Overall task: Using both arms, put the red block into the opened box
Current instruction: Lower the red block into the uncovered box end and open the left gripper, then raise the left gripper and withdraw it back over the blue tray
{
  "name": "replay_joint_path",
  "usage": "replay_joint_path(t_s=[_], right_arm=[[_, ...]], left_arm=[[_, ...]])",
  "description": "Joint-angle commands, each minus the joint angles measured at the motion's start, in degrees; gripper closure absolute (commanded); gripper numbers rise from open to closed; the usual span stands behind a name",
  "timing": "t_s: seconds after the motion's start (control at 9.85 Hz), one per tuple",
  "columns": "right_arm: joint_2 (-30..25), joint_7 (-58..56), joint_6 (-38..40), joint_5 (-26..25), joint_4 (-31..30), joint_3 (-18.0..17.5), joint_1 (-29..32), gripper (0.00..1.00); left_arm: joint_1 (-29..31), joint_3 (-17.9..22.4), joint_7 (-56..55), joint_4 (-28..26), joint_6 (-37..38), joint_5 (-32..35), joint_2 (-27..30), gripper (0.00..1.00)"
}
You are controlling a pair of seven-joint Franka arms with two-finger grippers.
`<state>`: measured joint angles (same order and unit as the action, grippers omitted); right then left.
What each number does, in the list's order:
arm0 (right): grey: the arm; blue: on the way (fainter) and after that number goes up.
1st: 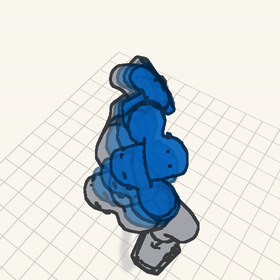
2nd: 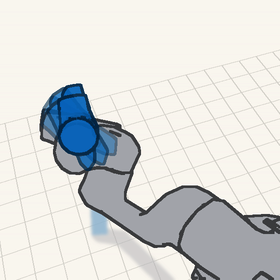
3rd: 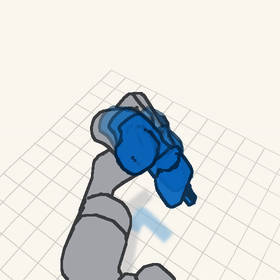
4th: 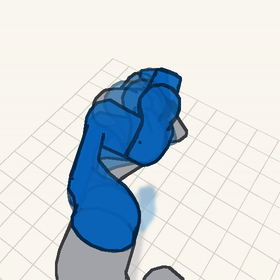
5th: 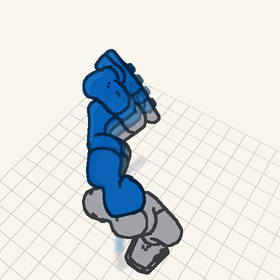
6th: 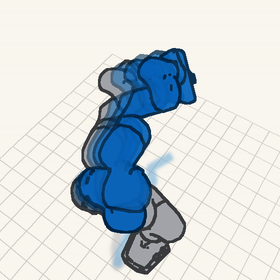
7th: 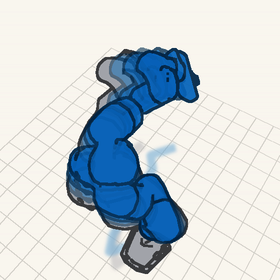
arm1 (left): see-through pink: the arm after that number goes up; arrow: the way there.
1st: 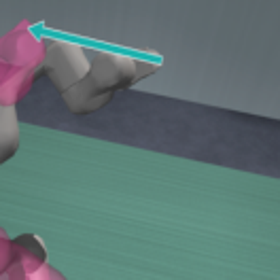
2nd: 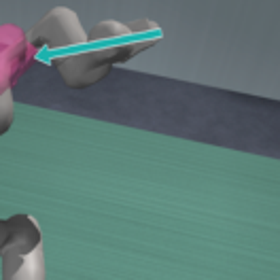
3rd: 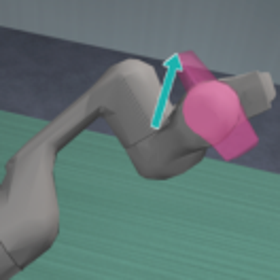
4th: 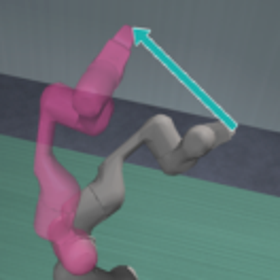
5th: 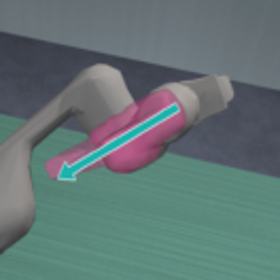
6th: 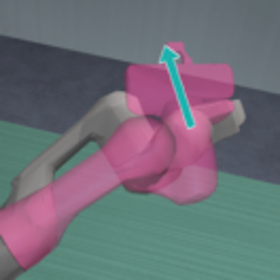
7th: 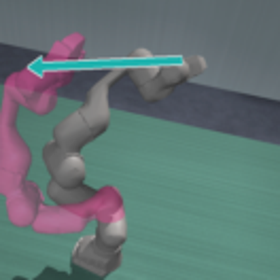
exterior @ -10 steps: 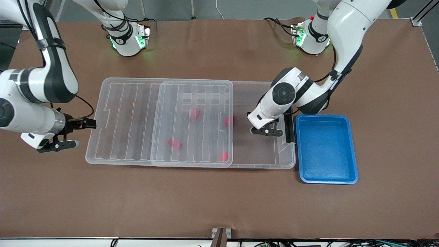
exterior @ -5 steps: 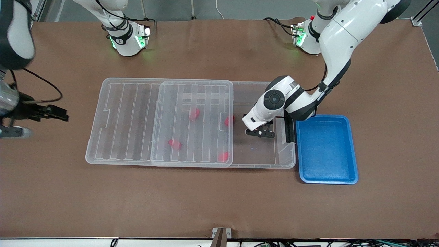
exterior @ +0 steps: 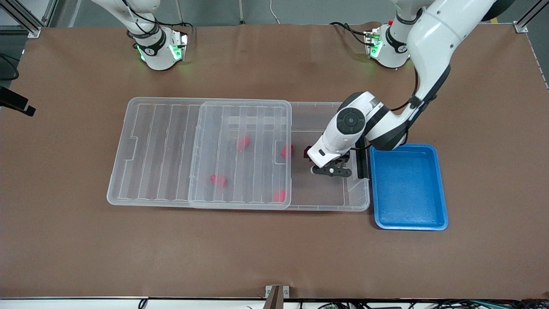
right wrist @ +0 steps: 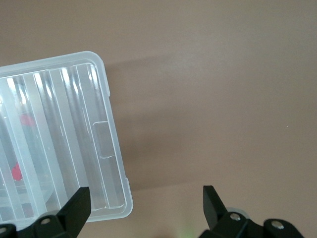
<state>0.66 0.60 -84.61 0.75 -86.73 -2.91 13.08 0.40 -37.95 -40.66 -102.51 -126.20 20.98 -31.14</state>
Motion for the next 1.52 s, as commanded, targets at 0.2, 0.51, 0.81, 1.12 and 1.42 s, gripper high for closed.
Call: replay_joint_path(t_s=[0.2, 0.51, 0.81, 1.12, 1.42], right_arm=[[-0.75, 0.02, 0.76, 0.84, -1.25, 0.27, 0.28, 0.0], [-0.75, -0.24, 0.85, 0.84, -1.51, 0.1, 0.37, 0.0], [0.13, -13.83, -6.65, 1.62, -9.37, 0.27, 3.17, 0.5], [1.01, -18.87, -22.83, 4.25, -23.88, 0.27, 3.36, 1.0], [3.81, -23.42, -33.5, 8.31, -32.88, 0.01, 0.82, 1.0]], left_arm=[[0.91, 0.51, 0.23, 16.5, 21.22, -4.02, 5.38, 0.0], [7.83, 0.42, 2.67, 19.45, 22.84, -3.93, 10.63, 0.0], [13.82, 0.25, 11.97, 22.43, 31.42, -5.58, 14.69, 0.0], [20.41, 0.33, 20.32, 23.06, 35.82, -13.23, 19.35, 0.0], [16.6, 8.37, 26.58, 19.83, 37.78, -15.35, 25.32, 0.0]])
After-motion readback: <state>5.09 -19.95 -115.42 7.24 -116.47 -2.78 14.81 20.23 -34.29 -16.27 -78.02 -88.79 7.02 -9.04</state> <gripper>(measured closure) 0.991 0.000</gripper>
